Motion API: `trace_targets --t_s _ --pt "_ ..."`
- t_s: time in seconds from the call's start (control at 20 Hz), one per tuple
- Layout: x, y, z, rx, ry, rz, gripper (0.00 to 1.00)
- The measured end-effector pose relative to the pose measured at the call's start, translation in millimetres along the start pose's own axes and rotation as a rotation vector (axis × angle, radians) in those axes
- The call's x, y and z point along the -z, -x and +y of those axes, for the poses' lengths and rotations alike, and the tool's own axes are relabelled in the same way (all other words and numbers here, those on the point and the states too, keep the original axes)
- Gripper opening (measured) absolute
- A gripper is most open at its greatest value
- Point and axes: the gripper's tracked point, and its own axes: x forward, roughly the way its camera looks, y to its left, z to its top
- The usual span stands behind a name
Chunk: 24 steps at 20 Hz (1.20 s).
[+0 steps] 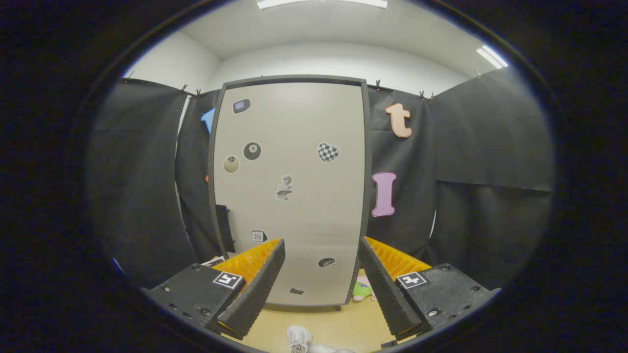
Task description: Open the shoe cabinet door, grab the shoes and put them into the shoe cabinet, then close the shoe cabinet door.
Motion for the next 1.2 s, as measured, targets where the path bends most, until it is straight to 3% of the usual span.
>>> trace_targets --t_s 0.55,1.2 --pt "-3 -13 18 0.011 0.01 -0.015 0.99" --pt "49 -96 182 -0.176 0.018 0.045 0.99"
